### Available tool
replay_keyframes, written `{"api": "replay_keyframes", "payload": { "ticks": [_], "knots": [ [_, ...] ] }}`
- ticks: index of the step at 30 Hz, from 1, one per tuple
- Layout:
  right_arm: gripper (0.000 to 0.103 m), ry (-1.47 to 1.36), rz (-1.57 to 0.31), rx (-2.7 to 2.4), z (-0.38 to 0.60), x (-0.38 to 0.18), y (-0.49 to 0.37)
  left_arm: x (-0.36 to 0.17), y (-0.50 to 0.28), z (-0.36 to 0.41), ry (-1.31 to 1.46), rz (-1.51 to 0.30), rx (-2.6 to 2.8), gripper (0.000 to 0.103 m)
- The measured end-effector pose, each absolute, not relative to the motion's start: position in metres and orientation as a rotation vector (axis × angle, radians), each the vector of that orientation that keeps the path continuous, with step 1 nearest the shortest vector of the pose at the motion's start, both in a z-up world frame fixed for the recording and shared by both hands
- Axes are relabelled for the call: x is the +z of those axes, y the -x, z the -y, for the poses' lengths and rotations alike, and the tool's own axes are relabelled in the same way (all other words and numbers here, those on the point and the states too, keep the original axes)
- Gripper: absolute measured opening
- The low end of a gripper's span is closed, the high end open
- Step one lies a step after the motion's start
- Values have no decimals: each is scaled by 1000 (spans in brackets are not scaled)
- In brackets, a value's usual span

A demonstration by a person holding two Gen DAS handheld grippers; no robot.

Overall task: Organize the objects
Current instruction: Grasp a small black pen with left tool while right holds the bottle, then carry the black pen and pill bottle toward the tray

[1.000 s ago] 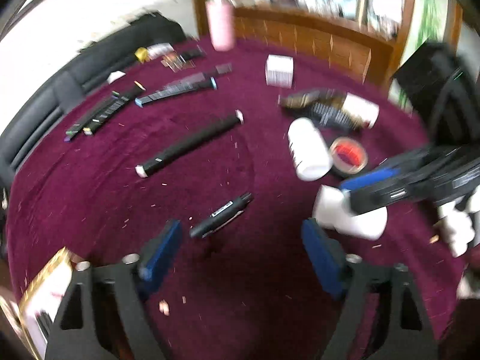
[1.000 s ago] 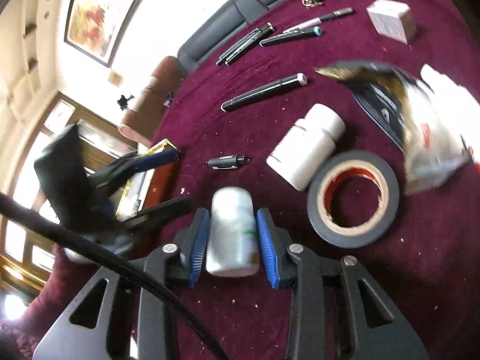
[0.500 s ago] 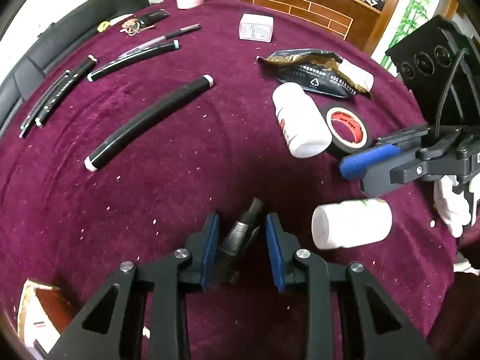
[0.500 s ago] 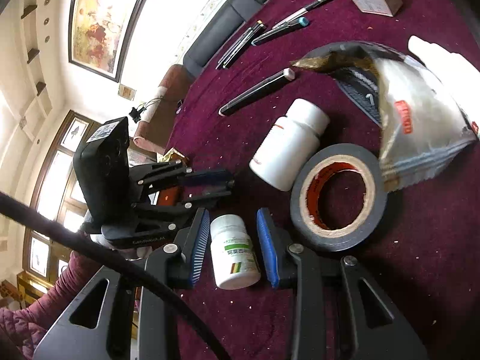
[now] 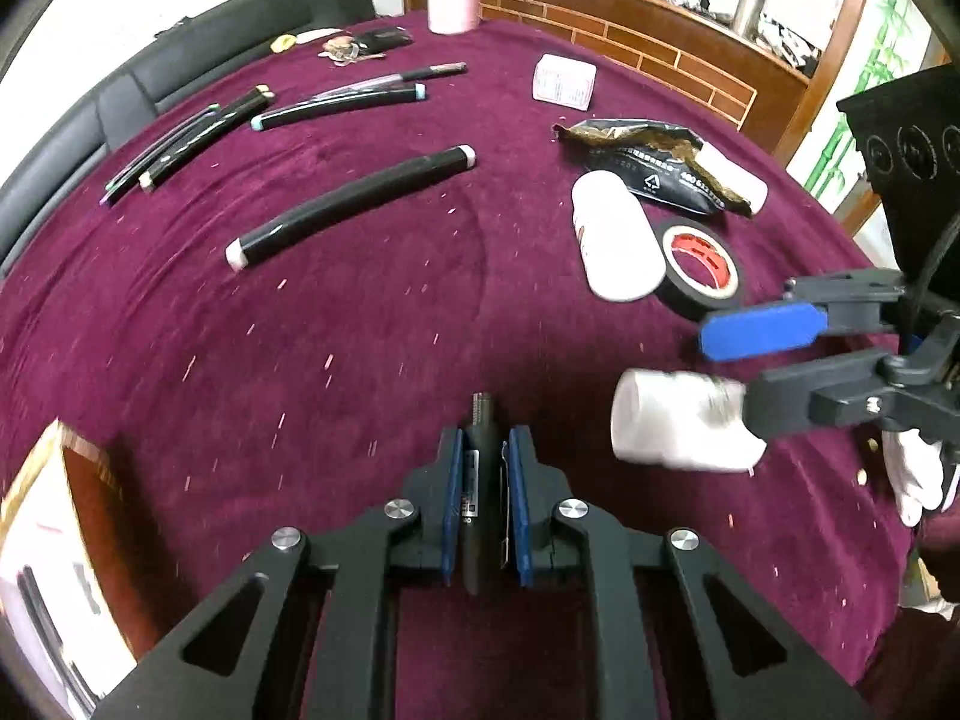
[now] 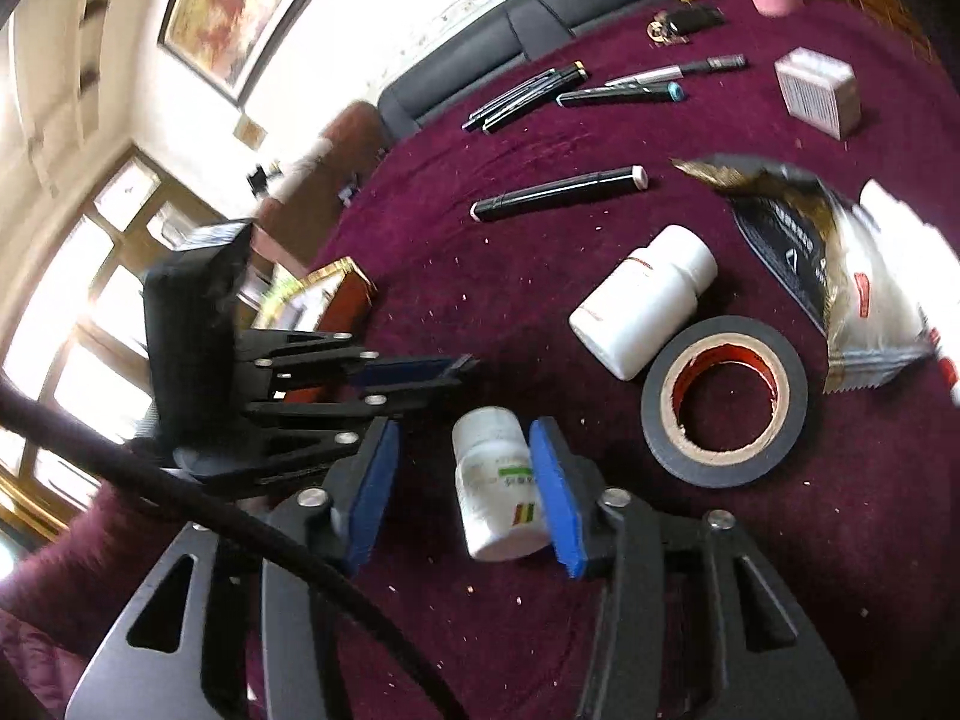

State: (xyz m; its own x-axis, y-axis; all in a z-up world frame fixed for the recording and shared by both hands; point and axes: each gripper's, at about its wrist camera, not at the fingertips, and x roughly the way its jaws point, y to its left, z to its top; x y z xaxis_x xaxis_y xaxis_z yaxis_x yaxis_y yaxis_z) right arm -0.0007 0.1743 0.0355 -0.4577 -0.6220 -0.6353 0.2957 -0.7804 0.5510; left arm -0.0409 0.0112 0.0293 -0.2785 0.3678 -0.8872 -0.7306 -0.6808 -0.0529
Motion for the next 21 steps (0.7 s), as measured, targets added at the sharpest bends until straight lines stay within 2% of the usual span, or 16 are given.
{"api": "replay_keyframes", "payload": {
  "ticks": [9,11,12,15,21],
  "knots": [
    [45,-1330,106,-2399,-133,18,-2,49,17,16,1214,-358,2067,11],
    [40,-1339,47,-2439,-133,15,-1,55,11,20,1198,-325,2076,11],
    [32,-1353,35,-2459,-131,14,1,58,6,24,1188,-303,2081,11],
    [31,-1371,123,-2438,-138,15,2,64,-6,39,1169,-246,2107,12],
    [31,-1338,442,-2282,-153,29,-6,76,-20,95,1141,-59,2189,12]
  ]
}}
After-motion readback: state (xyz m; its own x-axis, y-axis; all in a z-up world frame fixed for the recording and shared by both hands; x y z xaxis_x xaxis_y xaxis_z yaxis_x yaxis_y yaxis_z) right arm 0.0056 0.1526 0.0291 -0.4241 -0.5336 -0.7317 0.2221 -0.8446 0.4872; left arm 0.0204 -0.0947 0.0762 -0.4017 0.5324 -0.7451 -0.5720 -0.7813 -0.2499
